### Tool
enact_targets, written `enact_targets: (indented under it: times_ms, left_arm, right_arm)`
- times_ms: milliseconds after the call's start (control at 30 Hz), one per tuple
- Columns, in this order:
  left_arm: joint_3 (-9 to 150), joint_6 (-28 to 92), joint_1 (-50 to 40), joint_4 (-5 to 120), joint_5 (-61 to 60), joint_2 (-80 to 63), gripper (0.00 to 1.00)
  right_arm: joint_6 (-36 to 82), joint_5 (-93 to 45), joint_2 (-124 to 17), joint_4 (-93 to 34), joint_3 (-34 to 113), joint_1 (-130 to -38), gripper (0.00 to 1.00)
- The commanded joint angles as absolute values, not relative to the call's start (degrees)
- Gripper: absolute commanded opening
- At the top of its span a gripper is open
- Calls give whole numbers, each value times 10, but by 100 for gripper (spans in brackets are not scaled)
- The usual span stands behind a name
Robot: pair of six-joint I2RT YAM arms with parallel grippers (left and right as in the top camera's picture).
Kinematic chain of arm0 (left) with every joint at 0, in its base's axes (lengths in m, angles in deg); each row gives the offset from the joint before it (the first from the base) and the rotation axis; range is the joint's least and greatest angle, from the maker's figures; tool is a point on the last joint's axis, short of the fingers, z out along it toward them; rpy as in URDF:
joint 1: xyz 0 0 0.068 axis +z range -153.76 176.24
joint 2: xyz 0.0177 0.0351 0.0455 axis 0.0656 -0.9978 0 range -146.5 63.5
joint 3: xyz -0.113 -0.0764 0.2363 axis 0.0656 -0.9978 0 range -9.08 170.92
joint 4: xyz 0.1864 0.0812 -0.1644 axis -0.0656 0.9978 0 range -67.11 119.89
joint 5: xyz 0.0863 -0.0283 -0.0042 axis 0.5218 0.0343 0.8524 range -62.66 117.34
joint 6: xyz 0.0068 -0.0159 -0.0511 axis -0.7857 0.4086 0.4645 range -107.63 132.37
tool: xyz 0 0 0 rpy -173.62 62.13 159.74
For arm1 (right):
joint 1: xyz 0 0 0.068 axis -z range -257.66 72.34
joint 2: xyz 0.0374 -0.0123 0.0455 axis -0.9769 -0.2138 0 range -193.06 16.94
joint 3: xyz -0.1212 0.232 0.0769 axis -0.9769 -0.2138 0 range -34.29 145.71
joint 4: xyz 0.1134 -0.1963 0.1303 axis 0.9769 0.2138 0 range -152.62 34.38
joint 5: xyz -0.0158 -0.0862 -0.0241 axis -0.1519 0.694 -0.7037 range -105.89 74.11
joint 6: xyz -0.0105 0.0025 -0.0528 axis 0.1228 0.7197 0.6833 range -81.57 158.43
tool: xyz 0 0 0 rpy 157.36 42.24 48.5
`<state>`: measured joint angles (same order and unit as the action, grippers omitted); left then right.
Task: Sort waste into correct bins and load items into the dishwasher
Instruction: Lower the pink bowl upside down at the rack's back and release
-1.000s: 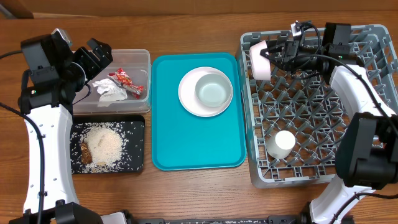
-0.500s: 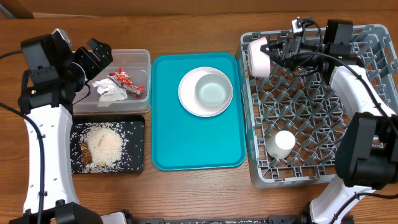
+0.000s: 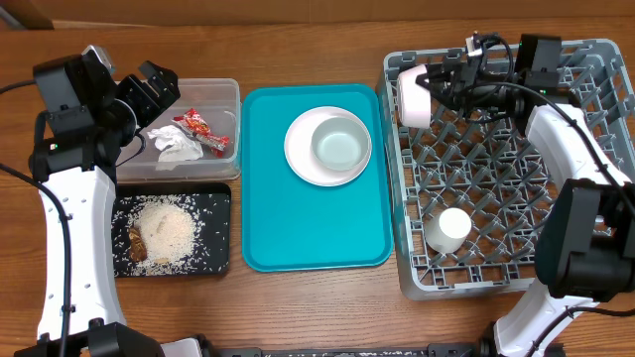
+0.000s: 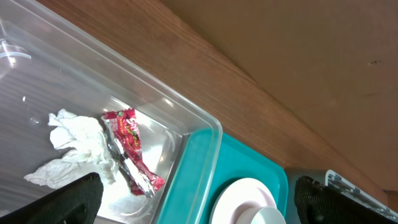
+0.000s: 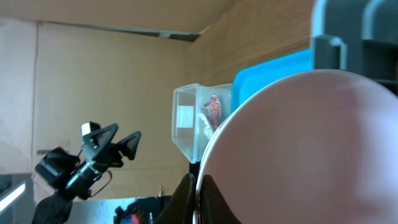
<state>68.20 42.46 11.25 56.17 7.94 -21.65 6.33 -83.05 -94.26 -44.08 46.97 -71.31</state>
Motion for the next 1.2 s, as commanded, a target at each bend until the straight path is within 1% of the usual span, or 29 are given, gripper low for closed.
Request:
enact_targets:
  times_ms: [0,200,300,333,500,767,867,967,1033,1167]
  left_arm:
    - [688,428,111,561,84,-220,100]
    - [688,428,111,561,84,-220,100]
    - [688,428,111,561,84,-220,100]
    - [688,428,111,561,85,-220,100]
    - [688,428,111,561,85,-220,100]
    - [688,428,111,561,84,-220,100]
    - [688,428,111,561,84,-220,100]
    - [688,428,111,561,84,-220,100]
    - [688,428,111,561,84,-220,100]
    - [688,428,111,561,84,-220,100]
  right_arm:
    - [73,-802,-944,-442,451,-712,4]
    - [73,-789,-944,-441,442,-703,4]
    - [73,-789,-944,-441,442,-696,13]
    - [73,-789,-944,-441,442,-694,13]
    - [73,-789,-944,-441,442,-681,16]
    - [73,-775,-944,-438,442,-659,17]
    - [73,-751,-944,-425,442,-655,35]
    - [73,-744,-944,-423,441,-654,50]
    - [73,-744,-944,-424,441,-652,55]
    - [73,-744,-944,-426,441,-645,57]
